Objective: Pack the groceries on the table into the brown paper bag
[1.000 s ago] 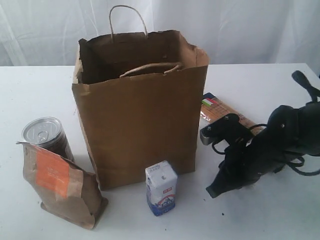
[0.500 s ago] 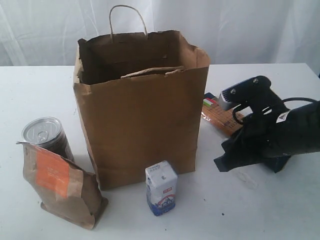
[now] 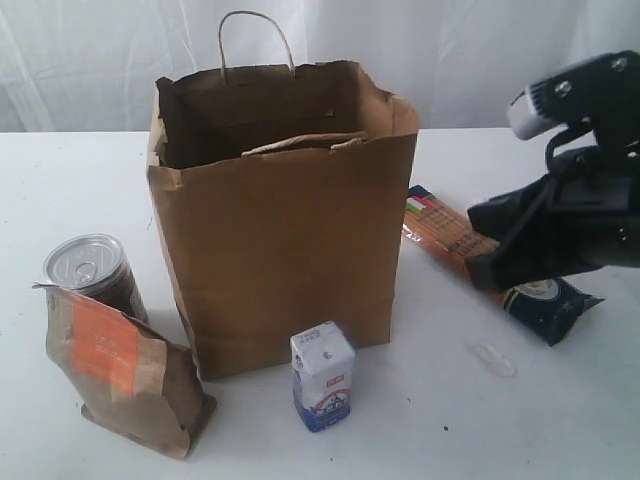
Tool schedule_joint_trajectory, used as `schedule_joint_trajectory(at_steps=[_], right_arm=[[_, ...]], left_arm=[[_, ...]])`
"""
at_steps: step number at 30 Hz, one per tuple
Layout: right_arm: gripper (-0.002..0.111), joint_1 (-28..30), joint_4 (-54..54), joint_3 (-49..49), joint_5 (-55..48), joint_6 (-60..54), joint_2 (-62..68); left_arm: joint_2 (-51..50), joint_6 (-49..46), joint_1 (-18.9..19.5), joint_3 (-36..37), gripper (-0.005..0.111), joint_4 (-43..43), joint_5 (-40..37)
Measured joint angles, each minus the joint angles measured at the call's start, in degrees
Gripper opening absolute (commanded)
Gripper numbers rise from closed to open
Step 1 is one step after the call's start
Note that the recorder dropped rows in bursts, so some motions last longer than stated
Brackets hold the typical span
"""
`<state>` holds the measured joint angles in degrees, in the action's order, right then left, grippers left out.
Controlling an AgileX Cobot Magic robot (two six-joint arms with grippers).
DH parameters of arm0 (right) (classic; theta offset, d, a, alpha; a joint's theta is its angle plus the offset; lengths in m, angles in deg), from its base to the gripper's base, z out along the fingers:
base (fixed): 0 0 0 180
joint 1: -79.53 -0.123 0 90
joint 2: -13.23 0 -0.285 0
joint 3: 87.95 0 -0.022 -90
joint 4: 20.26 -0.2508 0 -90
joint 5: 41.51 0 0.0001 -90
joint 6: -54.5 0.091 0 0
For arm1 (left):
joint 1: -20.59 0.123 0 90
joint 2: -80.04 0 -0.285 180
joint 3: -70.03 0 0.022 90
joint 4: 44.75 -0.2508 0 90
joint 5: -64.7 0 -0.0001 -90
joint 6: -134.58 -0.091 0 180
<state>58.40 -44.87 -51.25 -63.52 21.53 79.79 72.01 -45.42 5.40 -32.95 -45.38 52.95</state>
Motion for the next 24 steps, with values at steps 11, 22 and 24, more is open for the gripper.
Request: schedule_joint_trajectory(at_steps=[11,22,24], right_arm=[[0.0,-2.66,0.0,-12.87,0.35,0.0,1.3],[0.0,-9.21,0.7,-25.04,0.35,0.0,14.42],[0.0,-10.15,0.69,-26.22,0.35,0.0,16.89]], left_arm=[[0.0,0.0,0.0,0.0,0.0,0.0,0.0],[0.0,0.0,0.0,0.0,0.0,0.0,0.0],[0.0,0.0,0.0,0.0,0.0,0.0,0.0]])
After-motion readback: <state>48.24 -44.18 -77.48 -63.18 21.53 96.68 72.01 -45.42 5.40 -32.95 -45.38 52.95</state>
